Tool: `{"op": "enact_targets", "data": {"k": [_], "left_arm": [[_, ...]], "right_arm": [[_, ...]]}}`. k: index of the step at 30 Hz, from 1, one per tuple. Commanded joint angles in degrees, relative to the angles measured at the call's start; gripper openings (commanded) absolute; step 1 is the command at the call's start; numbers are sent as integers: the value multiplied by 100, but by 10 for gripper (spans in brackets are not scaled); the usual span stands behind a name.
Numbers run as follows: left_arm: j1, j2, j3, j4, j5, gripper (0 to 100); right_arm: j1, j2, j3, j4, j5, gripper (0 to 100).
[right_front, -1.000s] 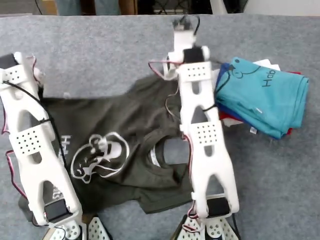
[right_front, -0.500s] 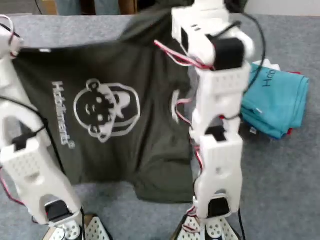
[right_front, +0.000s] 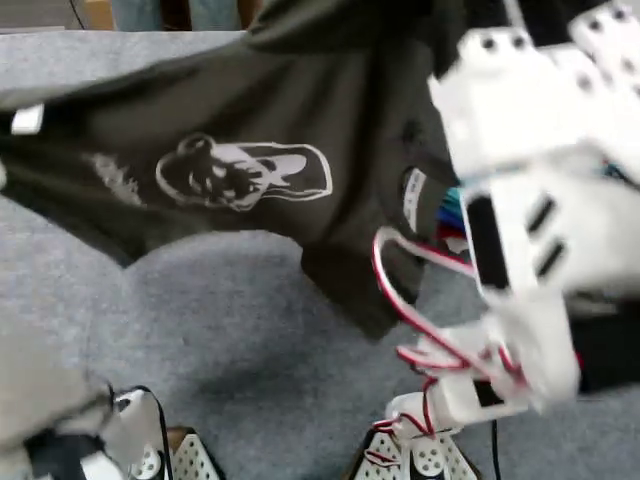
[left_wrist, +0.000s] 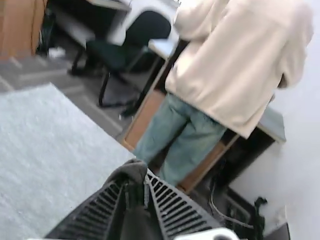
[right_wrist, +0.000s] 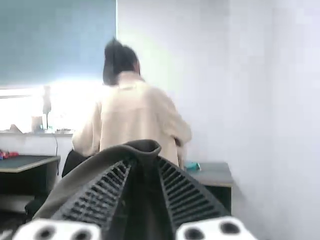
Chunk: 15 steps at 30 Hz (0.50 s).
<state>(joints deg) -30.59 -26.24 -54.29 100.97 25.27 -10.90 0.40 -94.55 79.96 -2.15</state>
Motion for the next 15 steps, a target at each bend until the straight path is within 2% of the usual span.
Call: {"op": "enact_targets", "data": {"k": [1,6,8,12,15], "left_arm": [[-171,-914,497,-18,-334,29],[-136,-1442,1147,-88,-413,29],[-136,-1433,1754,-396,-387,29],[-127,-1389,3705,-1960,-369,29],[40,-1152,5349,-3877,-413,29]], "right_arm": [[-53,-365,-75,-193,44,14],[-53,-418,752,-484,44,14],[-53,-418,1455,-782,44,14],[-62,-409,3345,-1802,35,14],[-44,-347,5077,-3112,44,14]]}}
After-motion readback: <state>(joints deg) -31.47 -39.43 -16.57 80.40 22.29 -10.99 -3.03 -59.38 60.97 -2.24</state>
